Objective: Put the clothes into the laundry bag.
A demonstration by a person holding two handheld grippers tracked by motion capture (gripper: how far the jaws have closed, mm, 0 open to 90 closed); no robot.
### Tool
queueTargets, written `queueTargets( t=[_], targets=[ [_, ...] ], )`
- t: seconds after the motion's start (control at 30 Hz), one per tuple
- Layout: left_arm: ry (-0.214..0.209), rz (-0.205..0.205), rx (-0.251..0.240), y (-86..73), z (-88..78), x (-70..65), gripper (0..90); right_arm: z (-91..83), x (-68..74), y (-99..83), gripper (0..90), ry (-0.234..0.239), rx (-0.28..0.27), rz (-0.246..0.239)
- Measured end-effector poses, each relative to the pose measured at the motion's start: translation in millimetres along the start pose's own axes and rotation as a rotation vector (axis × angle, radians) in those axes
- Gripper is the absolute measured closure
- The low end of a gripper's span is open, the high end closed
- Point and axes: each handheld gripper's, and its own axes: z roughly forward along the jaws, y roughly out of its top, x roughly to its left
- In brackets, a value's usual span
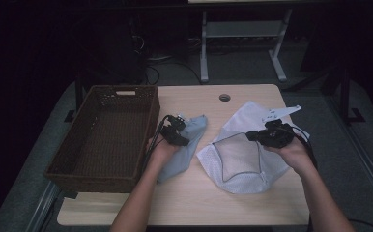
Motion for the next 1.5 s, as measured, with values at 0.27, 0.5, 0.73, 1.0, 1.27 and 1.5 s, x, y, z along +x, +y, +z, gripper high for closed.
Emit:
queueTargets(
  t=[0.27,0.5,0.73,1.0,1.27,1.5],
  targets=[
    [-0.096,-0.018,-0.068,7.0,-27.9,-3.2,73.5,-3.0,-6.8,-3.1,88.0,-0.017,0.001,0.020],
    [-0.131,-0.003,-0.132,12.9,-52.9,-16.3,74.1,-2.7,-10.9,-3.7,88.1,-0.050,0.001,0.033],
    [-0.161,0.033,-0.177,16.7,-80.9,-28.6,74.2,1.0,-19.3,-3.2,88.1,-0.076,0.003,0.053],
    [-0.222,0.090,-0.175,11.0,-97.2,-39.3,74.2,10.5,-27.0,0.7,88.5,-0.108,0.005,0.076],
    [-0.291,0.136,-0.190,5.1,-105.6,-56.1,74.2,19.1,-30.6,14.0,88.5,-0.120,-0.016,0.081],
    [-0.336,0.182,-0.164,8.6,-93.5,-75.2,74.2,23.3,-28.3,15.6,88.5,-0.110,-0.024,0.084]
  ],
)
